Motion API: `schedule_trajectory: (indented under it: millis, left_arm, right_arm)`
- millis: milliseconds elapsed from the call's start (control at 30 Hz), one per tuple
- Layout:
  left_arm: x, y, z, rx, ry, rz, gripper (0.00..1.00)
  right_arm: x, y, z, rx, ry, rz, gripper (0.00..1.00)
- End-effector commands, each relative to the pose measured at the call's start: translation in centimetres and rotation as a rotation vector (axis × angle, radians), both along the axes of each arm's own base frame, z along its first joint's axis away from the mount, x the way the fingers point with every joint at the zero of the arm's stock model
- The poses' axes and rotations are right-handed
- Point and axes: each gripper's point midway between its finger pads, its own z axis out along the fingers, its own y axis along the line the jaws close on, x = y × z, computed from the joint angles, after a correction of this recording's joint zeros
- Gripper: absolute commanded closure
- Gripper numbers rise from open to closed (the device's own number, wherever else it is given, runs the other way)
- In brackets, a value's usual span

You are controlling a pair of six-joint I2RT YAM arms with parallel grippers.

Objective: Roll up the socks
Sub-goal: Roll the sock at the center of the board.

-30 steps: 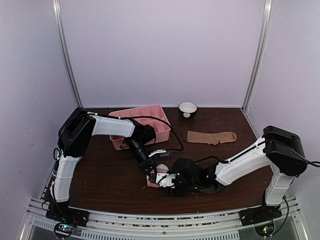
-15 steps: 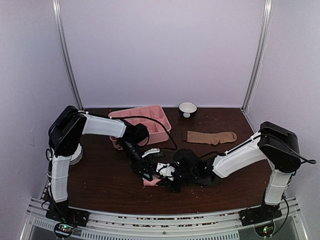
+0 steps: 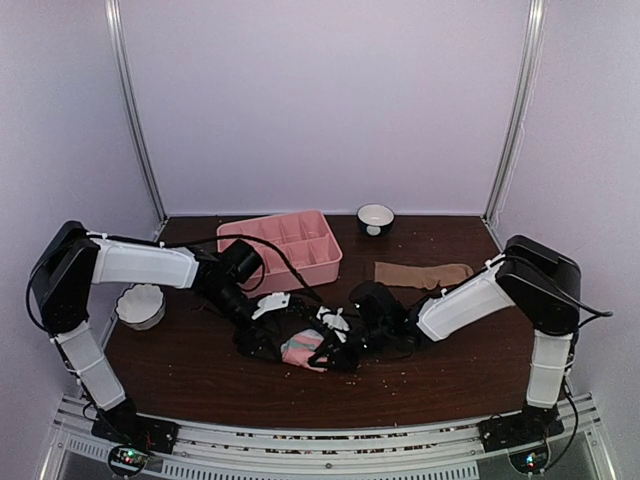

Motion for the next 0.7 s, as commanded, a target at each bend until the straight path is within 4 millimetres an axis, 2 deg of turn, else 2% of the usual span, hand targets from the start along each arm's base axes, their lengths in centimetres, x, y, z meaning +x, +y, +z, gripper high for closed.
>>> schedule_trajectory:
  millis: [0, 233, 367, 467, 600, 667]
  left_arm:
    - [-0.5, -1.2, 1.2, -0.084, -0.153, -0.078, 0.26]
    - [0.3, -2.2, 0.6, -0.048, -0.401, -0.133, 0.26]
    - [1.7, -2.9, 1.7, -0.063, -0.562, -0.121, 0.25]
    - [3.6, -3.1, 2.3, -0.032, -0.653, -0.080, 0.25]
    - [2.1, -3.3, 1.8, -0.036, -0.595, -0.172, 0.25]
    - [1.8, -3.7, 1.1, -0.021, -0.559, -0.204, 0.31]
  right_arm:
    - [-3.3, -6.7, -9.9, -0.350, 0.369, -0.122, 0.99]
    - [-3.6, -7.3, -11.8, -0.381, 0.566, -0.184, 0.98]
    - [-3.9, -7.7, -12.2, -0.376, 0.630, -0.197, 0.98]
    - [-3.9, -8.1, -12.5, -0.379, 0.658, -0.213, 0.98]
    - [-3.9, -8.2, -12.6, -0.375, 0.695, -0.227, 0.98]
    - [-3.8, -8.0, -12.5, -0.360, 0.711, -0.232, 0.98]
